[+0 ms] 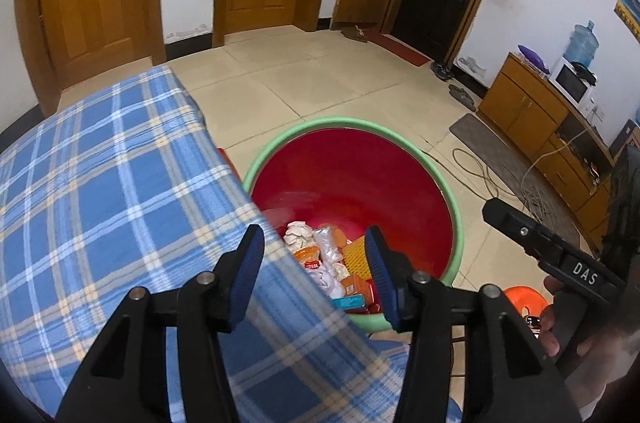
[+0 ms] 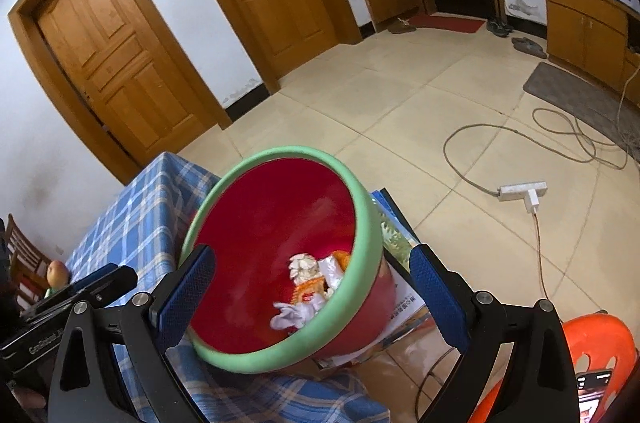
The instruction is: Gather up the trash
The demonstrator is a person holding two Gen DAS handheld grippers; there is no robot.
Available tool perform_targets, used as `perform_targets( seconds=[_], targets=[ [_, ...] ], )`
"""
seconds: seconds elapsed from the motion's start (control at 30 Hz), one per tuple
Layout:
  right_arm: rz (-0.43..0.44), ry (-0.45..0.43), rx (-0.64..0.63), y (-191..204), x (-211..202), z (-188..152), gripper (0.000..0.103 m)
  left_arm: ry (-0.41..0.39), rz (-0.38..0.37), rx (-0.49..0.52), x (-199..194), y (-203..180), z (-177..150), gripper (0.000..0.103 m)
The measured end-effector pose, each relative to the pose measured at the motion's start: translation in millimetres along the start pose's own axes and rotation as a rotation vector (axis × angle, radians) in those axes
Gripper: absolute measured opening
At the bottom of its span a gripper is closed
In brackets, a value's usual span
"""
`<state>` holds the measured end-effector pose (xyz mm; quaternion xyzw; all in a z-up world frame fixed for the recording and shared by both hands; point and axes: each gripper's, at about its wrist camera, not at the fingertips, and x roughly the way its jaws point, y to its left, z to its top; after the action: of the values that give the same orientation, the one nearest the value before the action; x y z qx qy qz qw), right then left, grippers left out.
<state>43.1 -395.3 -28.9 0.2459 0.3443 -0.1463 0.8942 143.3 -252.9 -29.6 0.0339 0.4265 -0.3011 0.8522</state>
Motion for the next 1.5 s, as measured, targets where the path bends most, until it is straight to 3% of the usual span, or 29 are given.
perform_targets(
  seconds=[0.3, 0.63, 0.9, 1.5],
  targets=[
    [0.048, -0.010, -0.062, 35, -21, -15, 0.097, -0.022, 0.086, -0.059, -34, 21, -18, 0.054],
    [0.121, -0.043, -0.141, 82, -60, -40, 0.097, -0.097, 0.207, -0.141, -90, 48, -41, 0.073],
    [0.149, -0.068, -0.210, 117, -87, -63, 0.097, -0.162, 0.287, -0.209, -137, 65, -69, 0.080],
    [0.168, -0.066, -0.277, 147, -98, -109, 0.097, -0.206, 0.408, -0.275, -173, 83, -113, 0.084]
  ],
)
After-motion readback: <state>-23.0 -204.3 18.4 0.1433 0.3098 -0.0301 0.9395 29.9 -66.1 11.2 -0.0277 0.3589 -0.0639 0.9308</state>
